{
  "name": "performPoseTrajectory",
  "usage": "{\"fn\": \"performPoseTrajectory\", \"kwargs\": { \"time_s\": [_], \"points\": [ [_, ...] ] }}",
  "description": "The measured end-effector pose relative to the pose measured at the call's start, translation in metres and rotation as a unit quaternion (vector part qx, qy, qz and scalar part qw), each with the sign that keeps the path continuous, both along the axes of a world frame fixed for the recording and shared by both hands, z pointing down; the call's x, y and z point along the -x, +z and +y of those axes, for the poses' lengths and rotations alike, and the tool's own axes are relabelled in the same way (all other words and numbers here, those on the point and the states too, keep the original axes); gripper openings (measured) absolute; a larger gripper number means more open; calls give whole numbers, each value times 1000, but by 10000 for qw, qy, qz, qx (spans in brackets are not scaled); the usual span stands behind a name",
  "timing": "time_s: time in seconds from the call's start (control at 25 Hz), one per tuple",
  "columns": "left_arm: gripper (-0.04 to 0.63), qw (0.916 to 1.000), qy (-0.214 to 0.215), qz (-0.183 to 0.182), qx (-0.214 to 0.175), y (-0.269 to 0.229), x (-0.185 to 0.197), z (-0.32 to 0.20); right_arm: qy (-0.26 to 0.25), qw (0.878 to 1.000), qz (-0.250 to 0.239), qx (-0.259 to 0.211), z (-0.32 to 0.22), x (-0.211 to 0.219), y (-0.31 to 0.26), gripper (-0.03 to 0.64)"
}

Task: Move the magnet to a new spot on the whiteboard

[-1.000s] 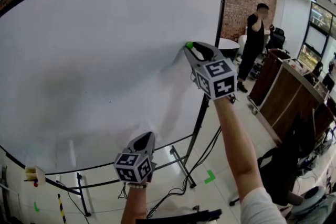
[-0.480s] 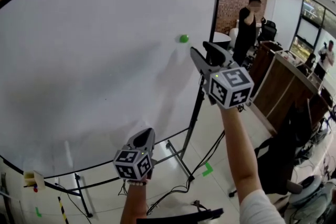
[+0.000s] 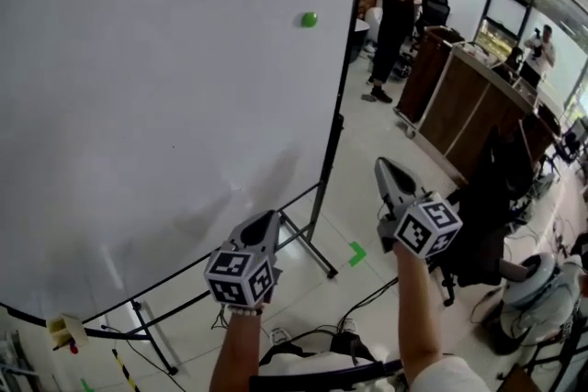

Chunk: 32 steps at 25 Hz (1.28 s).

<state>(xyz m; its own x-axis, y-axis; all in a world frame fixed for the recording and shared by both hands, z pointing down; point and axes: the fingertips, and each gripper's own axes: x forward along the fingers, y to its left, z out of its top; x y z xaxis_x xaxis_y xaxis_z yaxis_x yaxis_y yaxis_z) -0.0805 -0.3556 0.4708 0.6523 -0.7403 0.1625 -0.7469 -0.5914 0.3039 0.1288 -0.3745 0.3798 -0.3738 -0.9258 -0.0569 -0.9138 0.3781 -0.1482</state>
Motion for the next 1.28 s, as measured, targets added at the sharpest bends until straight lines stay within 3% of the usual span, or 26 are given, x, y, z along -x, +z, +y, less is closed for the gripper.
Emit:
{"fn": "performPoseTrajectory", "kwargs": {
  "time_s": [0.16, 0.32, 0.52, 0.88, 1.28],
  "points": [
    [-3, 9998, 151, -38, 147, 18, -16, 29, 167, 9965, -210, 795, 49, -1, 84, 0],
    [-3, 9996, 164, -97, 195, 24, -30, 69, 69, 9921, -474, 1163, 104, 3, 125, 0],
    [-3, 9998, 17, -165, 141, 24, -55, 141, -161, 9903, -690, 1198, 180, -8, 134, 0],
    [-3, 9978, -248, -572, 222, 37, -113, 303, -435, 9892, -525, 1297, 333, -60, 146, 0],
    [-3, 9960, -384, -692, 410, 53, -107, 391, -556, 9865, -658, 1395, 426, -67, 158, 0]
  ]
}}
